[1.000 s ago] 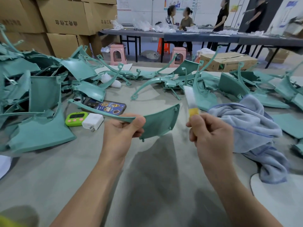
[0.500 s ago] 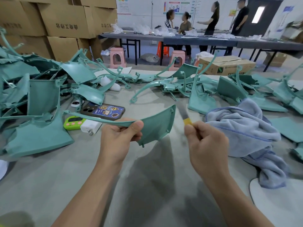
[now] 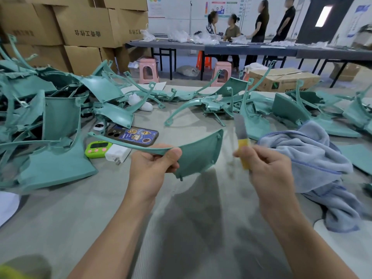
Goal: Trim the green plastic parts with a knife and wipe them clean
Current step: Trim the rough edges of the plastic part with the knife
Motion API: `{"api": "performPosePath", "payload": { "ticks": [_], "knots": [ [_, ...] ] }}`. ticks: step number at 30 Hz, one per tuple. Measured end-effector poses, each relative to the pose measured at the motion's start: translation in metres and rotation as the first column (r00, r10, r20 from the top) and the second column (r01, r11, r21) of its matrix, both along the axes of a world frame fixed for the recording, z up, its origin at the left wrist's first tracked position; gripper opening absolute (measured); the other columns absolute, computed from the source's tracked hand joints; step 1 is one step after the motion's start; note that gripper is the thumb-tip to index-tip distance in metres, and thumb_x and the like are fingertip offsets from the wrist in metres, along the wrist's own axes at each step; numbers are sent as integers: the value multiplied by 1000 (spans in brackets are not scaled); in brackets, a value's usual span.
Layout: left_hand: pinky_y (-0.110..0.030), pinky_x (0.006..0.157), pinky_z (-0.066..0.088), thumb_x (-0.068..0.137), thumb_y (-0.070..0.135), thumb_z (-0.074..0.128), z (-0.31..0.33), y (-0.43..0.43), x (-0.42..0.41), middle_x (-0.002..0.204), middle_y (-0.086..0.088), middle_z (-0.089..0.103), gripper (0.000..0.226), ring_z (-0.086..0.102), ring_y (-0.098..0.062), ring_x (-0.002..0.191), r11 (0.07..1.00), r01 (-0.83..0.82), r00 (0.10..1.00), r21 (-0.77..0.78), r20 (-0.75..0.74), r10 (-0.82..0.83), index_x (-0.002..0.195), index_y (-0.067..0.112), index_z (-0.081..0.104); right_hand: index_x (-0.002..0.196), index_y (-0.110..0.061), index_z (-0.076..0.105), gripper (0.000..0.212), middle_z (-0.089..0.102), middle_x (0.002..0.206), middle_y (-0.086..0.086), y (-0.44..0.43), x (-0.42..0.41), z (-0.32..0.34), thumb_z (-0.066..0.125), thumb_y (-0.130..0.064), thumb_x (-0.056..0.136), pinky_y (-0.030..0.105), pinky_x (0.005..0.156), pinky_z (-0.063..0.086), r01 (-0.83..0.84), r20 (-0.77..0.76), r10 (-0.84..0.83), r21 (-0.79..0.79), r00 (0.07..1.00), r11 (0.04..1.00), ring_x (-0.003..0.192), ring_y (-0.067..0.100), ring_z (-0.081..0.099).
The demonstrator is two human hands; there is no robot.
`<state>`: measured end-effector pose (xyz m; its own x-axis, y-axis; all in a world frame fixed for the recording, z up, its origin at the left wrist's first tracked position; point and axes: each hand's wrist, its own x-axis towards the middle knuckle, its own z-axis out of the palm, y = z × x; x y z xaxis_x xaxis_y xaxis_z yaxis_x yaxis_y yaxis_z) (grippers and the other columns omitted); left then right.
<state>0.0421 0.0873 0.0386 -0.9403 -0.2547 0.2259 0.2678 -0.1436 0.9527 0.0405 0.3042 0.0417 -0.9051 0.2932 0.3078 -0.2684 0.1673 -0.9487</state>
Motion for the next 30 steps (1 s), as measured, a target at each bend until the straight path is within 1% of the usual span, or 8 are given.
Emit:
{"api": "performPosePath", "payload": {
  "ticks": [3, 7, 11, 16, 19, 22, 25, 30],
  "knots": [
    [-24, 49, 35, 71, 36, 76, 1, -5, -2, 52, -3, 59, 28, 51, -13, 43, 994, -45, 992, 100, 124, 32, 52, 20, 64, 77, -15, 83, 16, 75, 110, -11, -7, 2, -1, 74, -25, 87, 24, 98, 43, -338, 140, 367, -196, 920, 921, 118, -3, 61],
    [-32, 58, 35, 67, 40, 87, -1, -4, -4, 49, -3, 50, 45, 43, -13, 42, 989, -97, 975, 111, 210, 72, 47, 24, 49, 79, -11, 83, 36, 78, 90, 7, -15, 9, -6, 76, -43, 64, 38, 97, 51, -408, 259, 499, -335, 827, 849, 93, 13, 69],
    [-16, 47, 39, 76, 39, 81, -2, -2, -4, 65, -2, 67, 21, 53, -8, 53, 991, -95, 987, 94, 137, 82, 63, 24, 74, 70, -7, 81, 20, 76, 79, 10, -20, 6, -8, 73, -25, 71, 26, 69, 60, -275, 174, 462, -606, 870, 747, 77, 14, 73],
    [-24, 68, 54, 75, 48, 74, -10, 0, -1, 82, 8, 73, 28, 64, -5, 69, 930, -317, 941, -184, 63, 333, 102, 39, 76, 71, -8, 81, 19, 76, 91, 12, -17, -1, -7, 70, -23, 76, 39, 89, 57, -147, 120, 337, -730, 934, 667, 88, 21, 74],
    [-18, 71, 53, 69, 52, 71, -10, 13, 6, 102, 19, 68, 58, 65, 1, 81, 870, -202, 978, -449, -55, 199, 126, 49, 62, 75, -7, 82, 19, 77, 89, 13, -24, 5, -11, 70, -22, 77, 30, 77, 59, -234, 93, 383, -652, 919, 721, 84, 19, 74],
    [-26, 101, 51, 65, 49, 78, -19, 27, 9, 139, 25, 55, 96, 55, 6, 122, 769, 55, 998, -637, 33, -44, 150, 48, 33, 75, -4, 81, 21, 76, 84, 12, -34, 13, -13, 73, -23, 73, 23, 75, 58, -362, 92, 515, -607, 852, 707, 84, 16, 70],
    [-28, 103, 50, 61, 45, 79, -21, 24, 7, 139, 31, 53, 111, 56, 8, 121, 773, 200, 980, -602, 135, -148, 153, 55, 18, 75, -3, 80, 22, 74, 86, 11, -35, 17, -11, 73, -24, 73, 25, 81, 57, -438, 104, 611, -603, 785, 667, 88, 17, 68],
    [-20, 88, 54, 61, 21, 69, -19, 18, 4, 116, 29, 63, 99, 63, 2, 107, 773, 407, 909, -487, 135, -394, 148, 52, 32, 83, 5, 76, 25, 71, 114, 24, -27, 16, -9, 69, -19, 84, 47, 110, 45, -474, 122, 680, -628, 723, 617, 116, 33, 63]
  ]
}}
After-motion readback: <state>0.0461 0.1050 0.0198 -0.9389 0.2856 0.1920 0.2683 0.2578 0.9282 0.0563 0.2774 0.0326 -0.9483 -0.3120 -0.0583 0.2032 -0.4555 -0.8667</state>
